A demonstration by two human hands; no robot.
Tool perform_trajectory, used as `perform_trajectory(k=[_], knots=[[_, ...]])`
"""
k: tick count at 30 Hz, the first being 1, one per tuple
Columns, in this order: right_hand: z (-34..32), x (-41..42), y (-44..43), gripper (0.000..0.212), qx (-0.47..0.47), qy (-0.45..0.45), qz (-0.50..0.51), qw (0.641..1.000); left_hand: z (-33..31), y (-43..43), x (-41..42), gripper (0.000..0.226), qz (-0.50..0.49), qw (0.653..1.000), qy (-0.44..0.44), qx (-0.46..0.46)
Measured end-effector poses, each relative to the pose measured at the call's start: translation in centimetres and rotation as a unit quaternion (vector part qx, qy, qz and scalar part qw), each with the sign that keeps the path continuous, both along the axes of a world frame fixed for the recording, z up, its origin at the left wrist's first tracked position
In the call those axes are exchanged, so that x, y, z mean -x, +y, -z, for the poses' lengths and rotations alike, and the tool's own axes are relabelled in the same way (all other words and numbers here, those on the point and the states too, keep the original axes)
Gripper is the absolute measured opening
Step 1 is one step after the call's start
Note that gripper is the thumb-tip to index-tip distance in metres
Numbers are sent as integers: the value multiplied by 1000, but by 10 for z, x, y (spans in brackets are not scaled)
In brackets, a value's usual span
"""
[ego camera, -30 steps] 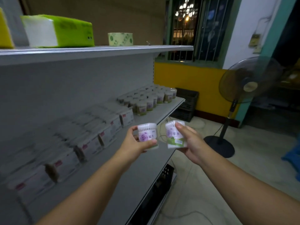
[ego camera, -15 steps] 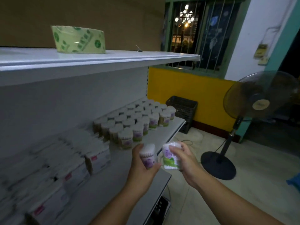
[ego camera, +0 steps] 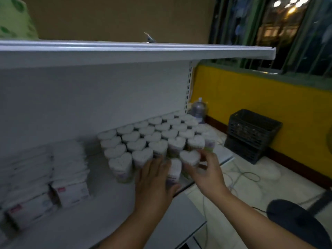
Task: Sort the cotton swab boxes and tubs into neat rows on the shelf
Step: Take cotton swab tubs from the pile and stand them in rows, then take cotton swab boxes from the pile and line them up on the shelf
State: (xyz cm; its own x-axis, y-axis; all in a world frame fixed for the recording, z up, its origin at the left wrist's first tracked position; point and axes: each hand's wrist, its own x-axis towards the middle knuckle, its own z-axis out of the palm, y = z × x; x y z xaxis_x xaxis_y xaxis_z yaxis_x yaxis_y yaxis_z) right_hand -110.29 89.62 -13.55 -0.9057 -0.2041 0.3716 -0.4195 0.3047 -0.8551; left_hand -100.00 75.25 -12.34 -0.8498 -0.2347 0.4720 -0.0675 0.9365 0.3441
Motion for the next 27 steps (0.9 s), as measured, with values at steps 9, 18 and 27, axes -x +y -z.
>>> perform_trajectory(k=[9,18,27], knots=[[-2,31,1,67,-124,62,-66,988,-5,6,20,72,-117,986,20,120],[-11,39,4,46,-199,124,-75,969,-15,2,30,74,-135,972,-140,131],[-56,-8,-8,21,-143,217,-70,963,-49,-34,-23,67,-85,981,-123,123]])
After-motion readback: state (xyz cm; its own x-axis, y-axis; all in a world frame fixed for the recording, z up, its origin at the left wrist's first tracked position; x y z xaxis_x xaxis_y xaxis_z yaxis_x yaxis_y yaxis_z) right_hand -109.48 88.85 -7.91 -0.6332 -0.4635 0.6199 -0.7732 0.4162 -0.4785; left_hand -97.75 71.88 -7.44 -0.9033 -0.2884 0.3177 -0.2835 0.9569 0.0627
